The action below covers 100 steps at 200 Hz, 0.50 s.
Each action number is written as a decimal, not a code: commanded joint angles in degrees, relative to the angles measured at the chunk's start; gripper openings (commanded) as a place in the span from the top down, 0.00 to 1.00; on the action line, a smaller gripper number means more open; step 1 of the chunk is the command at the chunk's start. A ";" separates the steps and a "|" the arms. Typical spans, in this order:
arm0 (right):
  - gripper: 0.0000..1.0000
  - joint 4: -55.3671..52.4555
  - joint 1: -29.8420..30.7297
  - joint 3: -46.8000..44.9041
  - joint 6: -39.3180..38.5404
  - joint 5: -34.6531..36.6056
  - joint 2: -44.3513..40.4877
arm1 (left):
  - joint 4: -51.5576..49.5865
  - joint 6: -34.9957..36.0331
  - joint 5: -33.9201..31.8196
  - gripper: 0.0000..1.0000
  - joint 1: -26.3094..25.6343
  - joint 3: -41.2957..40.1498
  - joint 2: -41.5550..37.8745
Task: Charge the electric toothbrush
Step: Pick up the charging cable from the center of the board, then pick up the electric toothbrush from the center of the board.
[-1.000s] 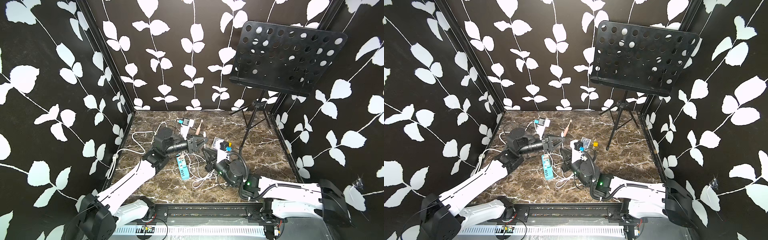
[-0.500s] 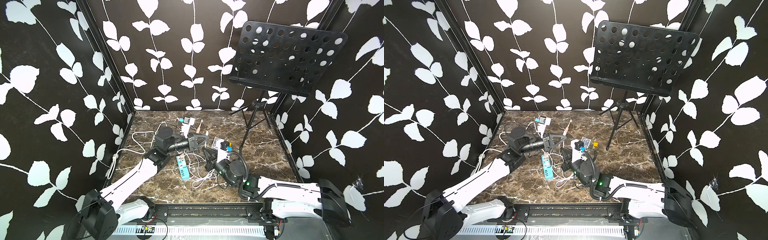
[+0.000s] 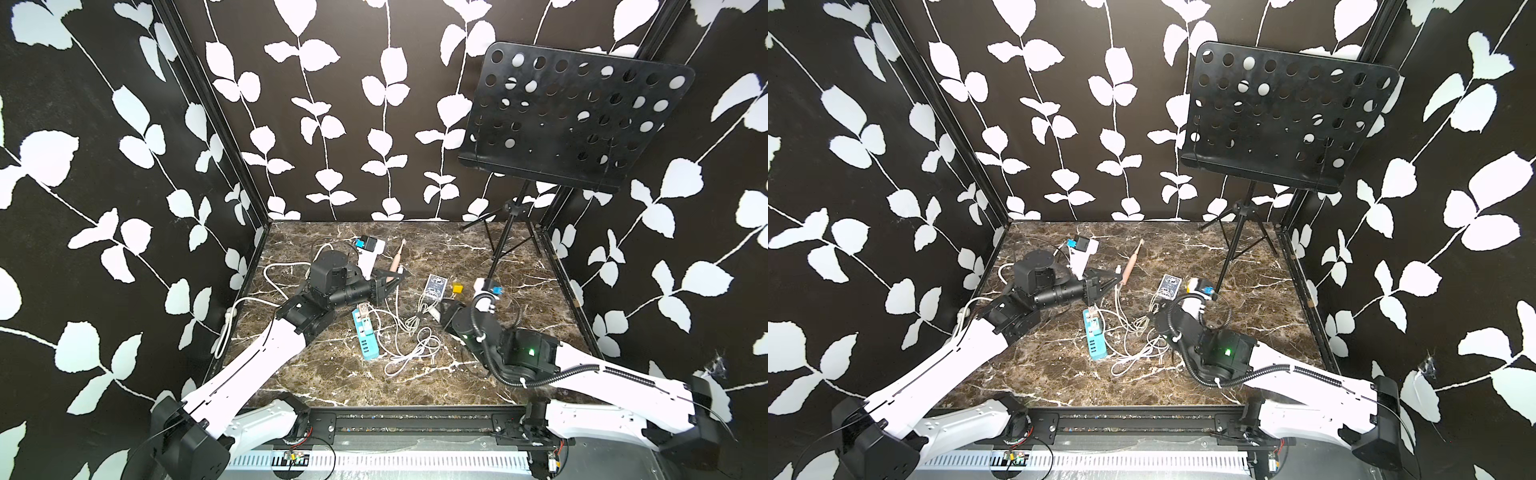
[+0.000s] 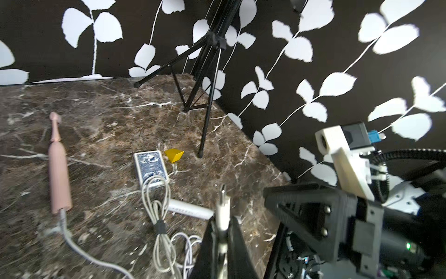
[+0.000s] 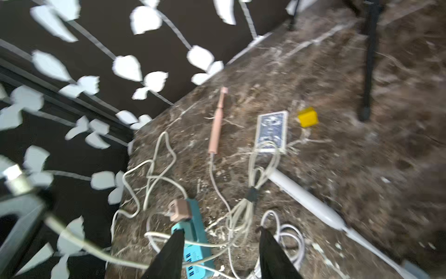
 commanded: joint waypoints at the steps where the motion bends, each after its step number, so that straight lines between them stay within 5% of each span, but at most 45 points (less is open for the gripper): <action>1: 0.45 -12.92 -3.01 -0.70 21.76 -3.93 3.57 | -5.24 5.68 -1.96 1.00 -0.12 1.45 -0.08; 100: 0.21 7.64 -11.35 4.42 46.85 -18.00 30.74 | -9.63 10.92 -4.82 1.00 -0.48 1.59 -2.15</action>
